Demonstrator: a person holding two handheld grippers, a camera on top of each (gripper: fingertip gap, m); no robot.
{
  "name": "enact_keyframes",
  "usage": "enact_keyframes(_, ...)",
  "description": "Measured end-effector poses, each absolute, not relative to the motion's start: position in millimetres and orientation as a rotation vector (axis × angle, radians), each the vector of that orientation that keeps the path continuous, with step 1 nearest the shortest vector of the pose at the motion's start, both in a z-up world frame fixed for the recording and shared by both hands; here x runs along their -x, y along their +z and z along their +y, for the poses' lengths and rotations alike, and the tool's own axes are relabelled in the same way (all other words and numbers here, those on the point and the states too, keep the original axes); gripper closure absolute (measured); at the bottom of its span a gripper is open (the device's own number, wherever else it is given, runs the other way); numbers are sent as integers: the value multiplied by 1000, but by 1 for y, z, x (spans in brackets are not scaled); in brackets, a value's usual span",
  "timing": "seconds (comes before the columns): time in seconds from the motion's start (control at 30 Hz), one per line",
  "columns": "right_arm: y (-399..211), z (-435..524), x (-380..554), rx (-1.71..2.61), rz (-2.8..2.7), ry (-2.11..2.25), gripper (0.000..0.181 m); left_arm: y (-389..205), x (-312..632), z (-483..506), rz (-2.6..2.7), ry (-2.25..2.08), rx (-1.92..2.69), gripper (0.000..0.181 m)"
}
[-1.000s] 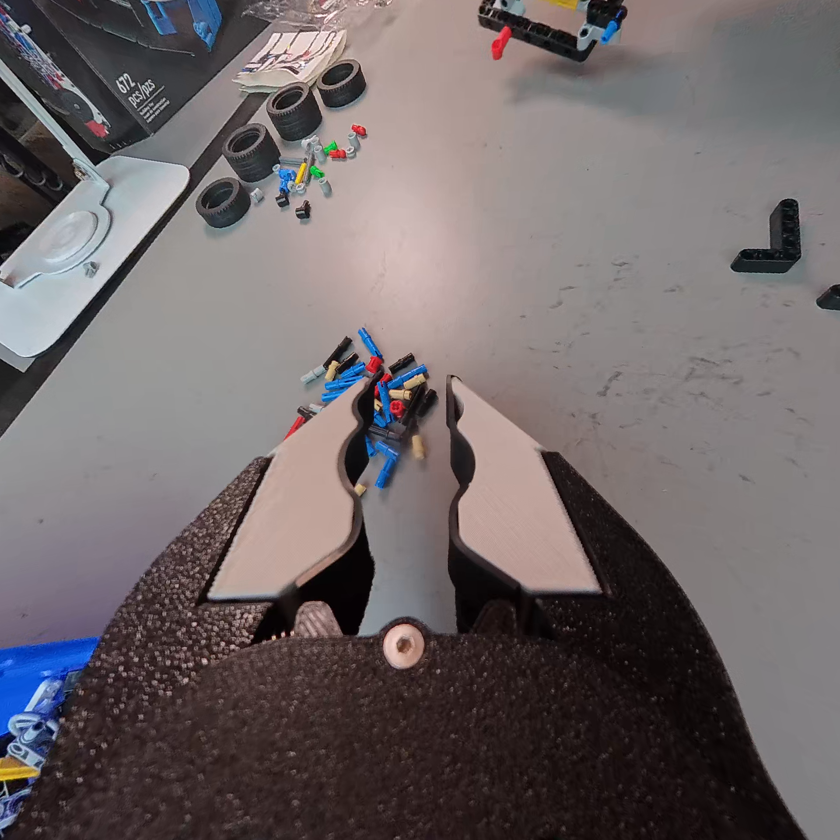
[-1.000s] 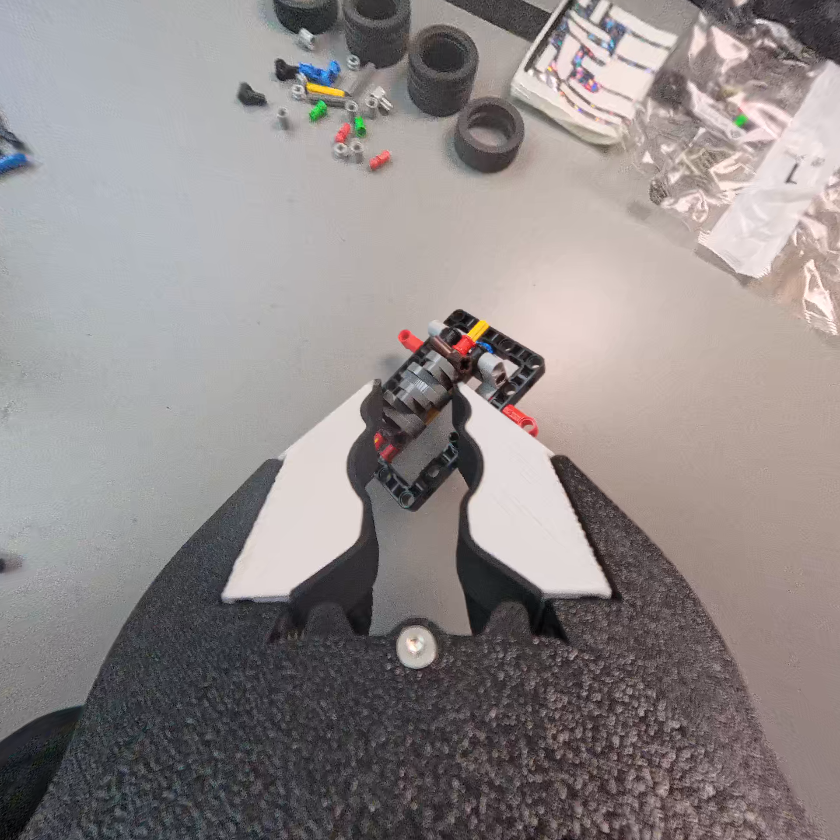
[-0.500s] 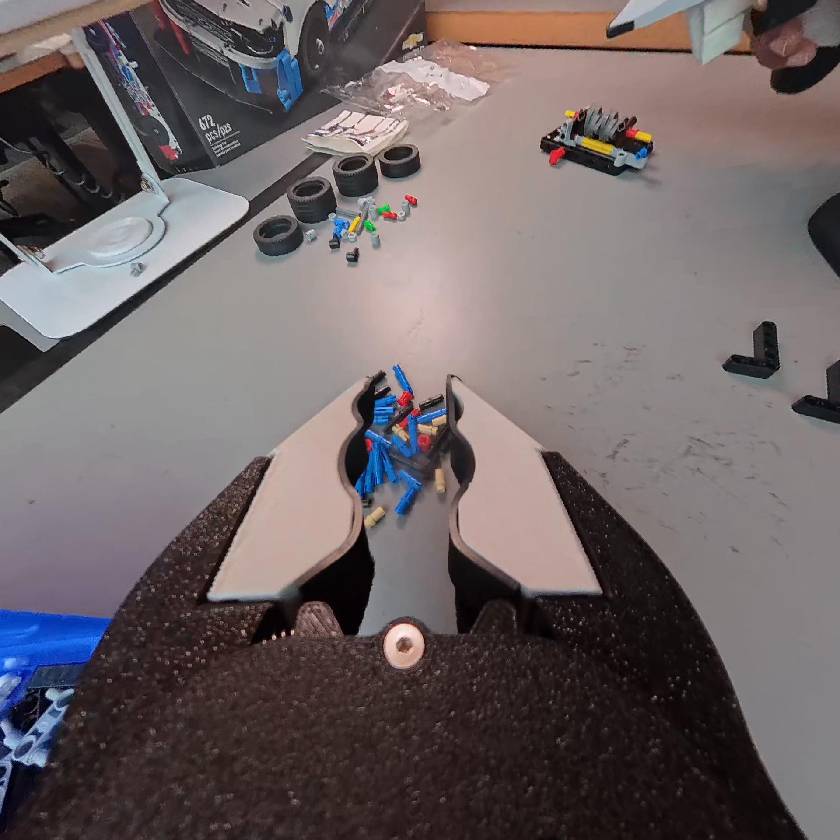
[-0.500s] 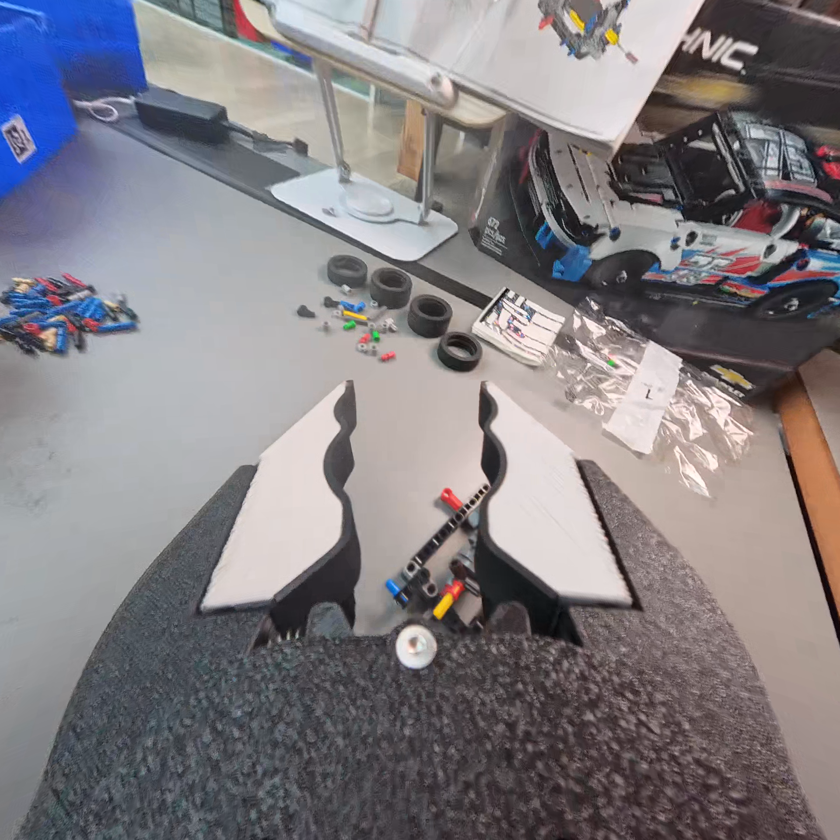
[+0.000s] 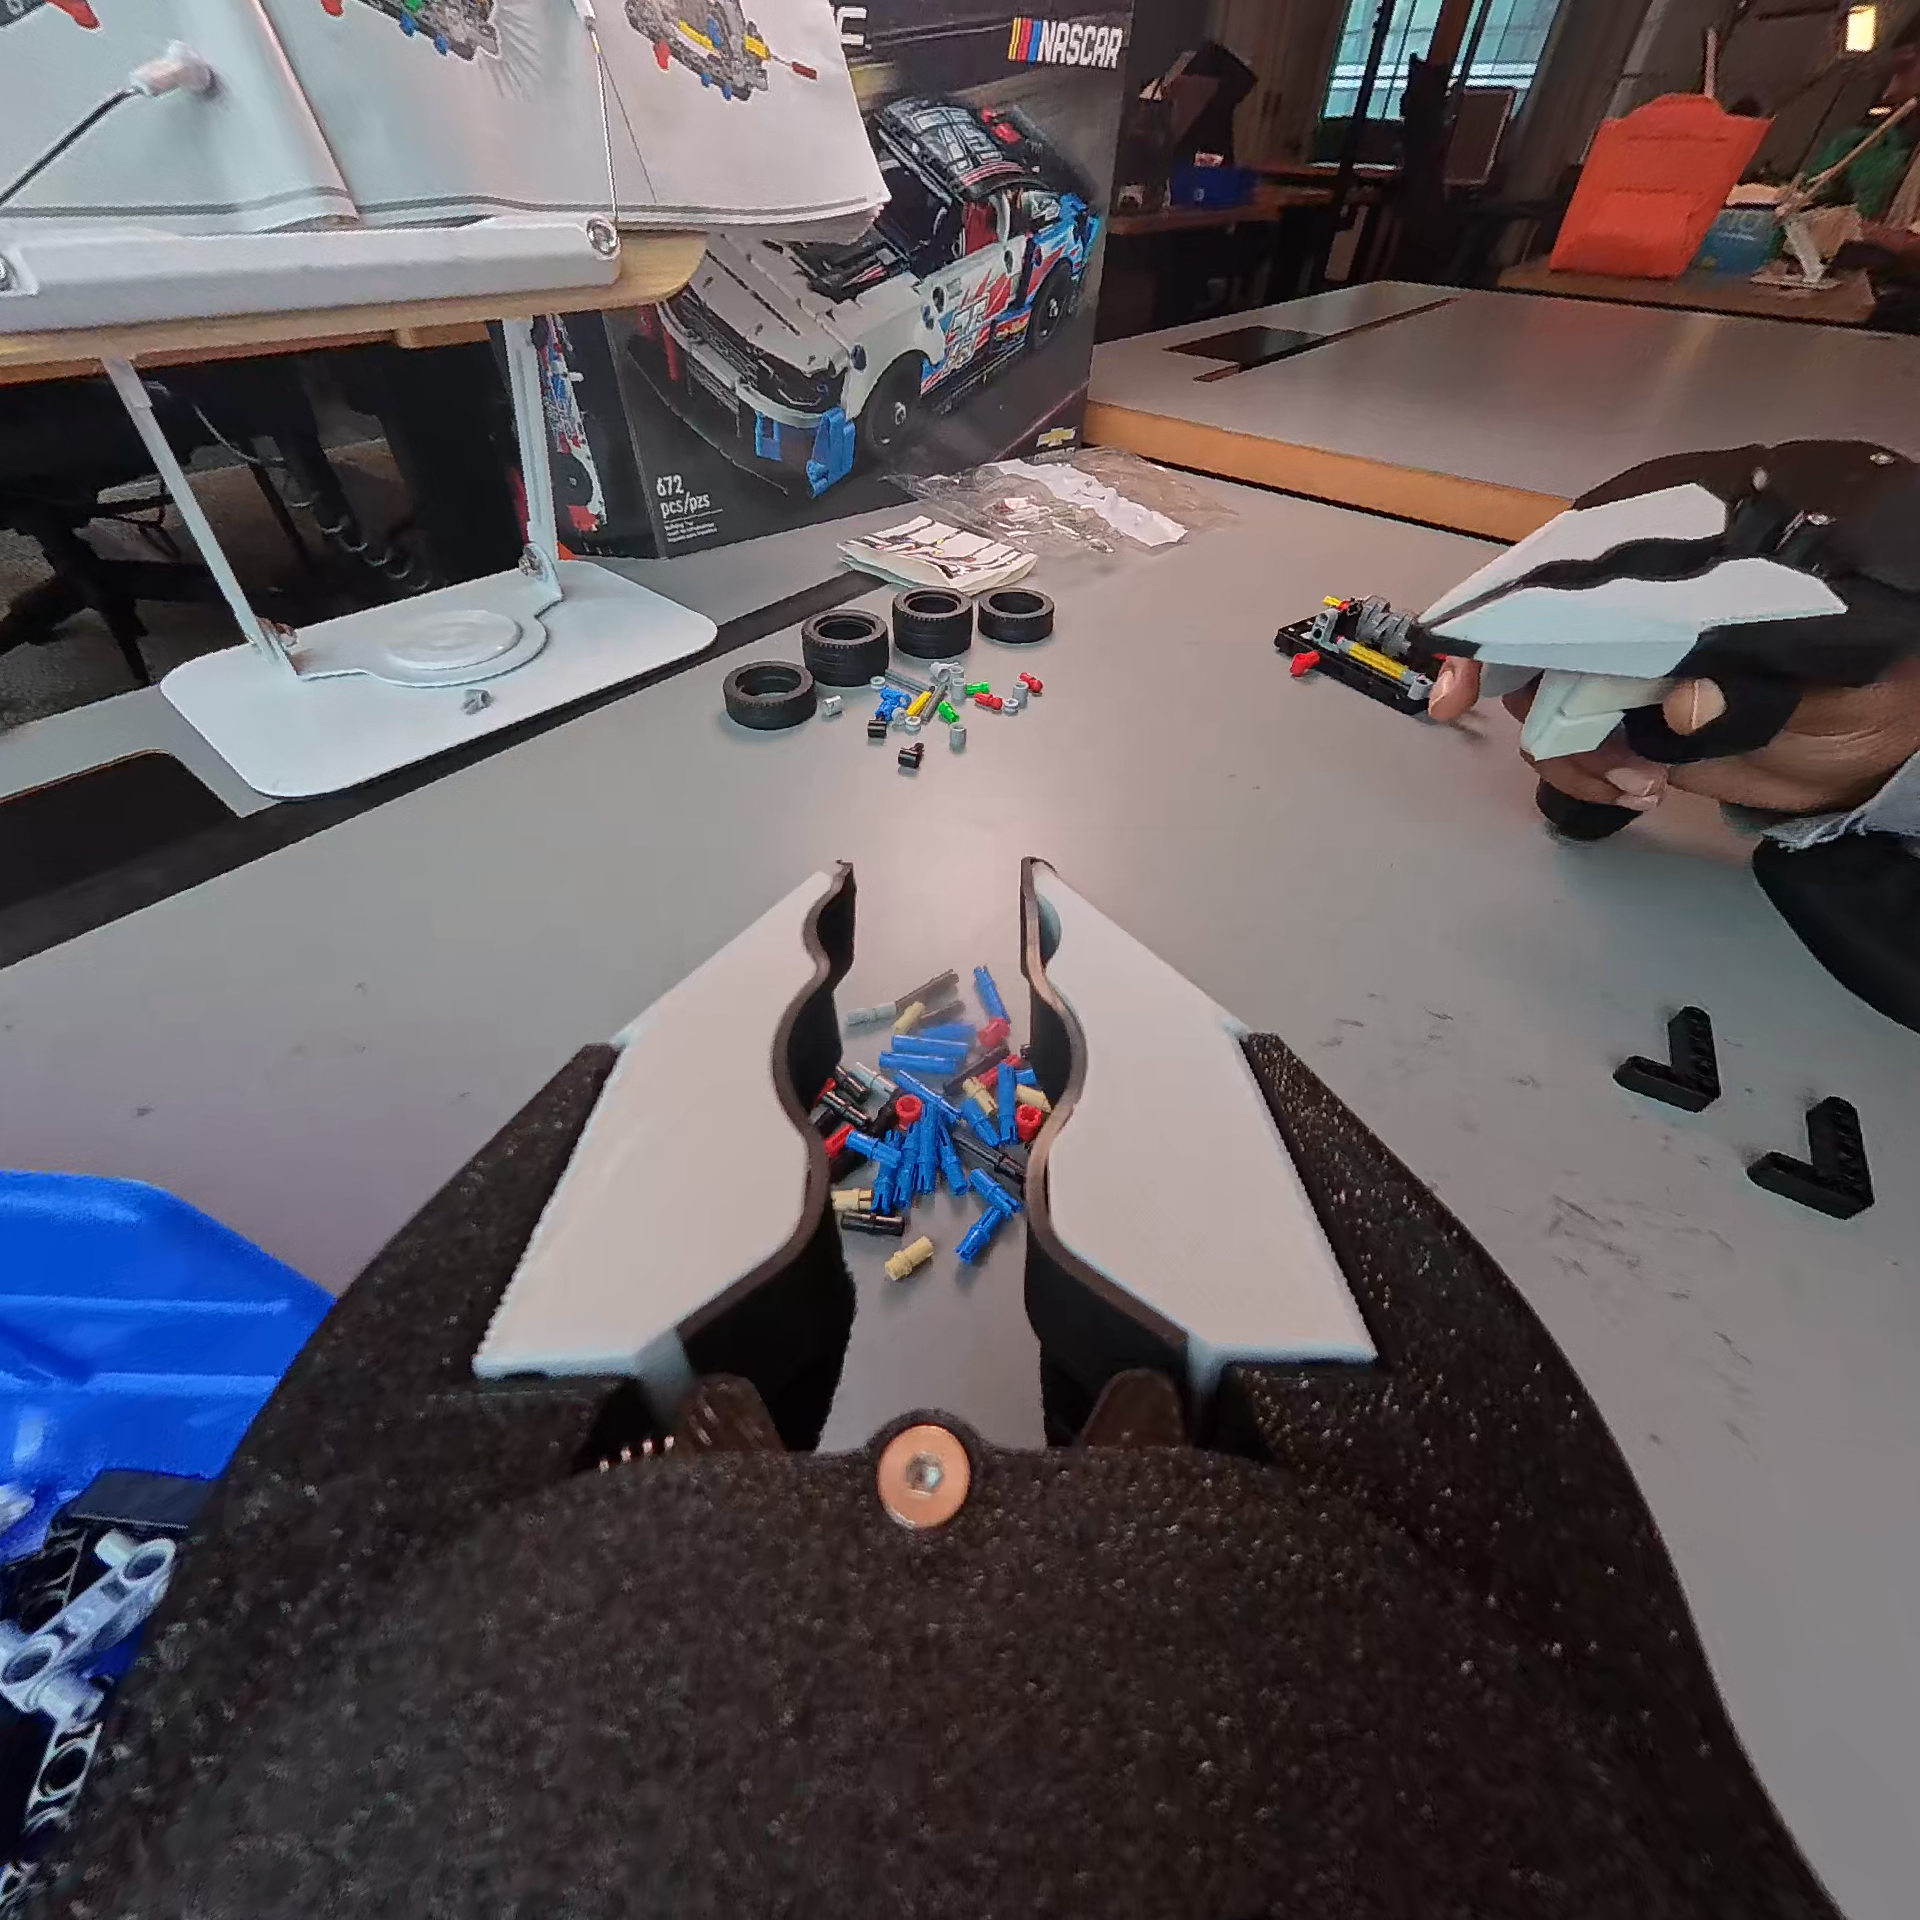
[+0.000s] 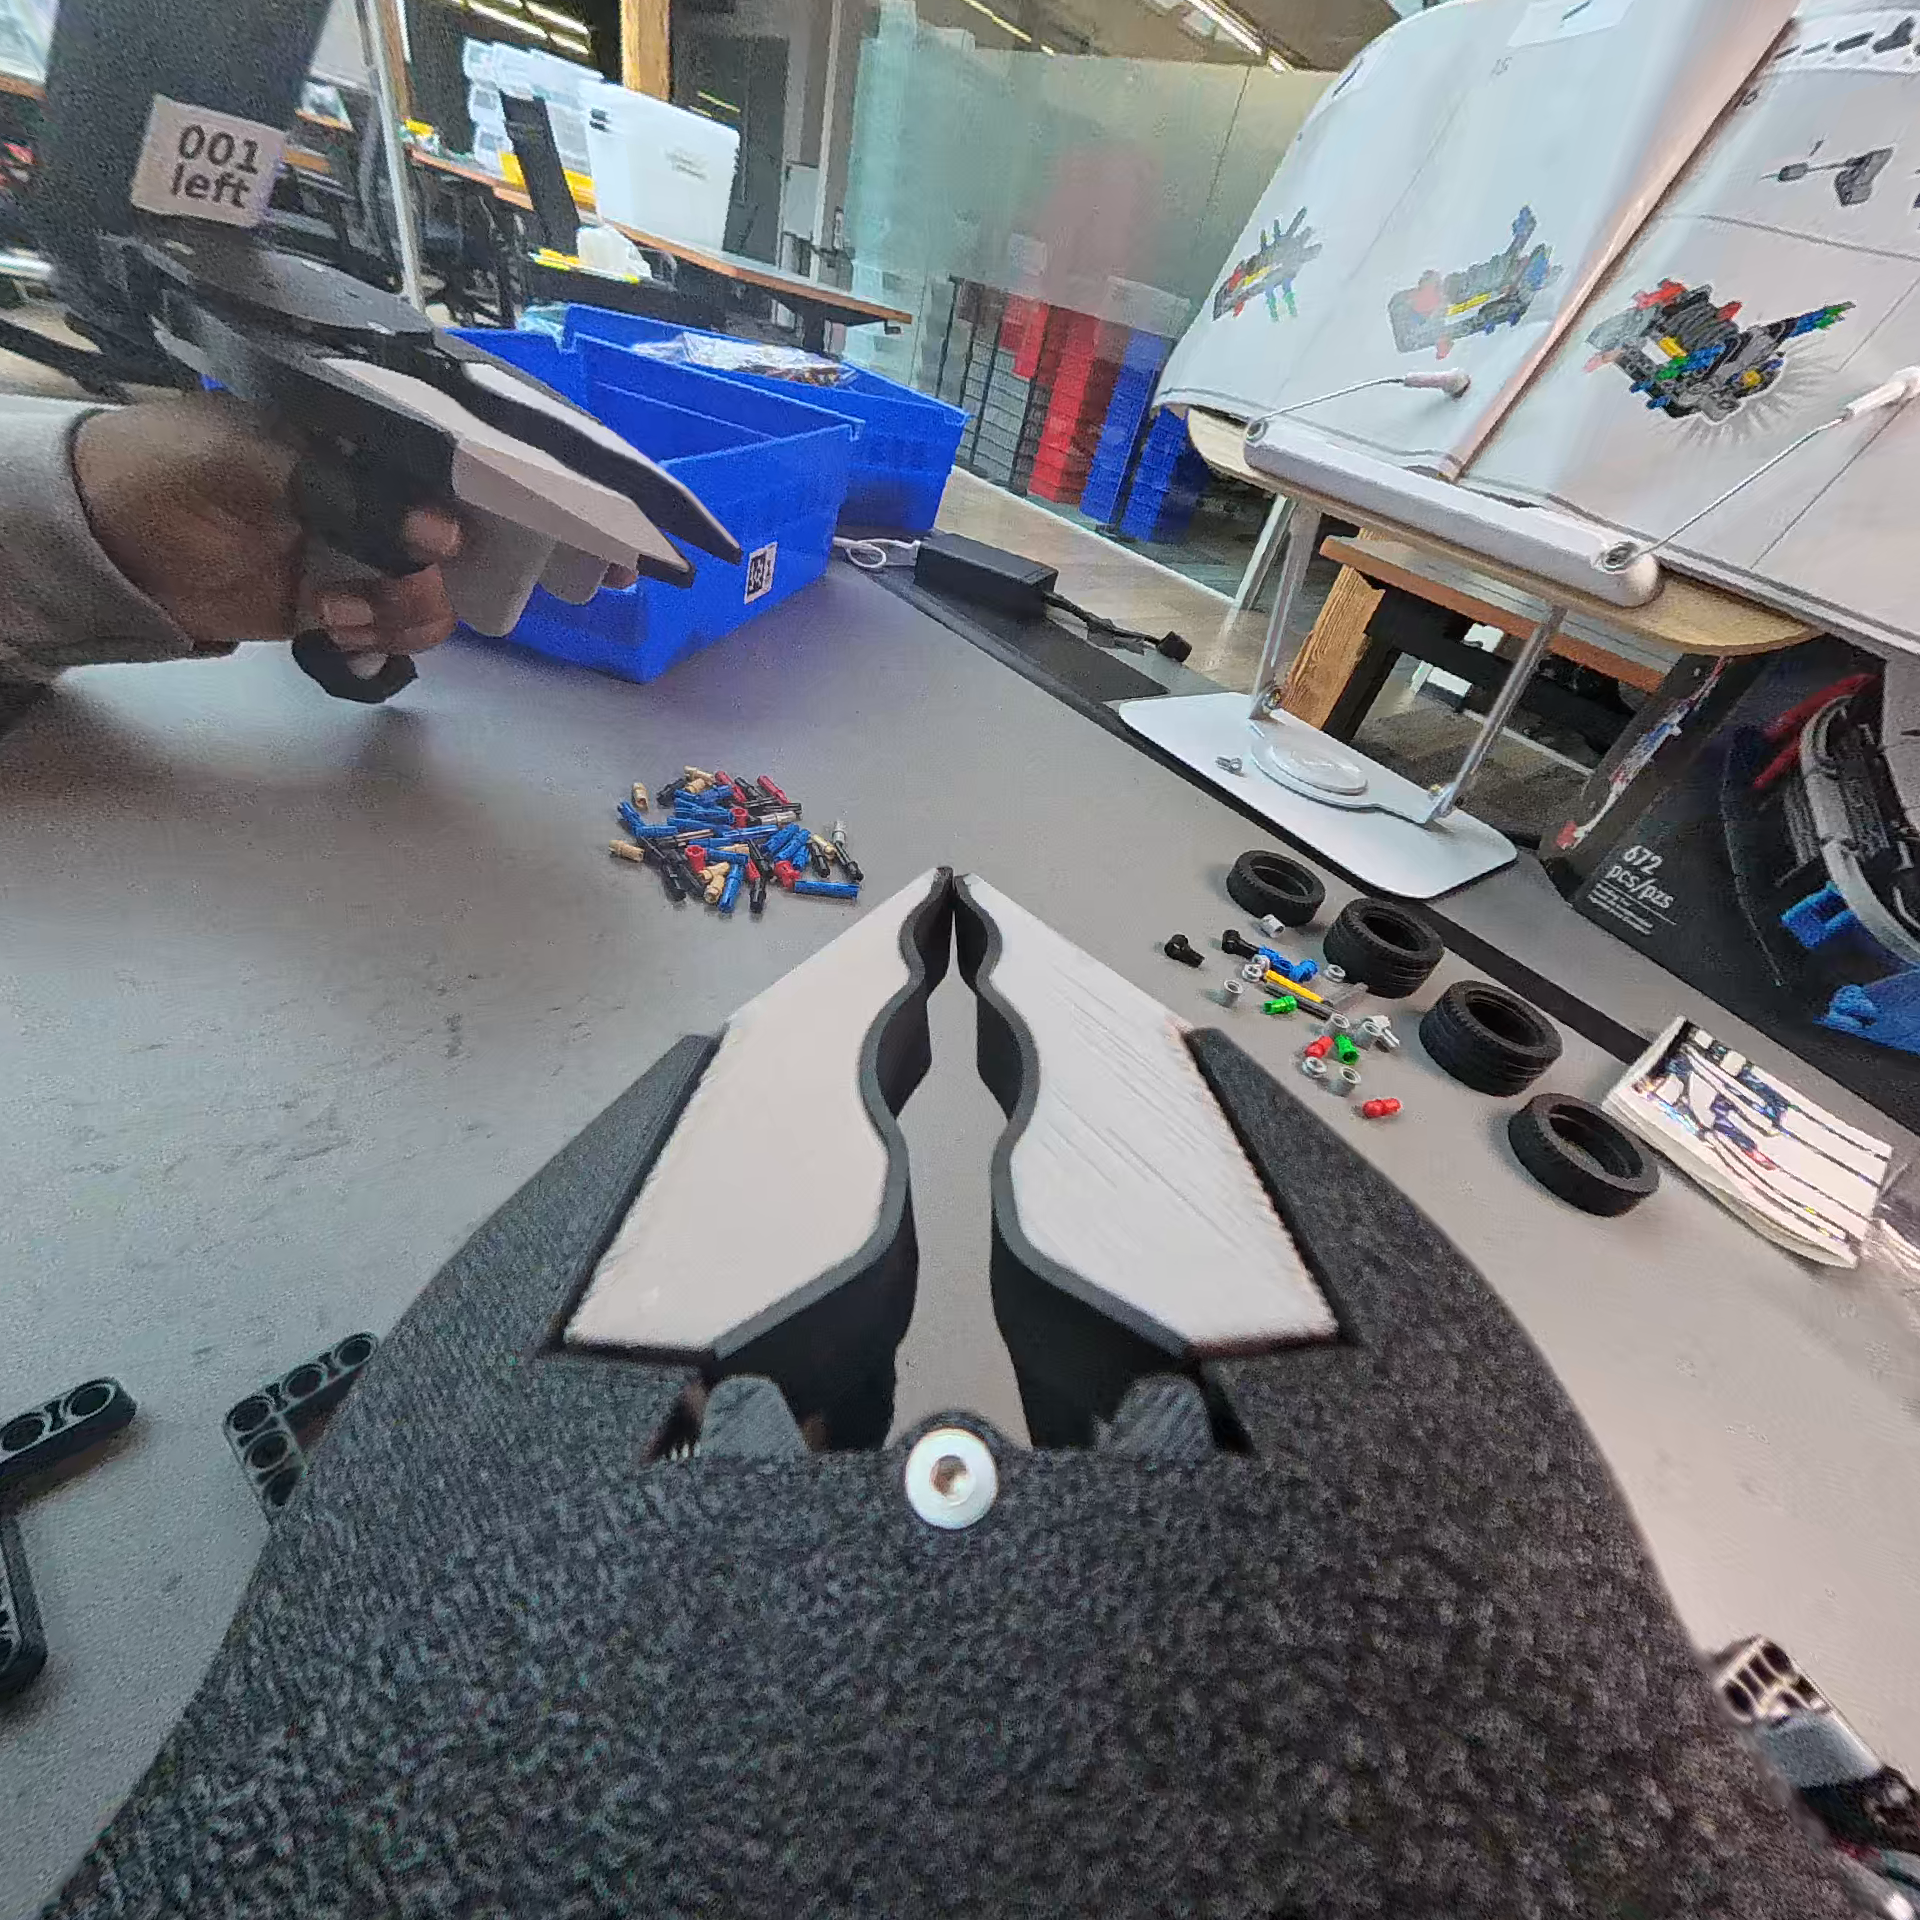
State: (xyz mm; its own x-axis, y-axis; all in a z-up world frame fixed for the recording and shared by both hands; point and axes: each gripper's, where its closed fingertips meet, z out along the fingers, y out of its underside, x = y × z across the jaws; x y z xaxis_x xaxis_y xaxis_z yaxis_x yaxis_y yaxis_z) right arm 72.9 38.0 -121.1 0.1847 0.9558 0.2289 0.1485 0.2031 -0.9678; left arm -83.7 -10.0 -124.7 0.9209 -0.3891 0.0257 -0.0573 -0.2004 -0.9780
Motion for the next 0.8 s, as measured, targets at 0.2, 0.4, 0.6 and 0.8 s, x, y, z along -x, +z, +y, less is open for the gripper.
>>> enact_keyframes(0.2, -117, 36, -80, 1182, -1277, 795, 181, -94, 86, -8, 358, -287, 1684, 149)
enact_keyframes(0.4, -115, 52, -87, 1250, -1210, 769, 181, -2, 144, 38, 346, -29, 1685, 138)
enact_keyframes(0.6, -118, 61, -92, 1282, -1189, 734, 181, 46, 259, 169, 107, 60, 1692, 117)
enact_keyframes(0.8, -126, 70, -97, 1326, -1180, 708, 181, 14, 329, 251, -210, -54, 1704, 98)
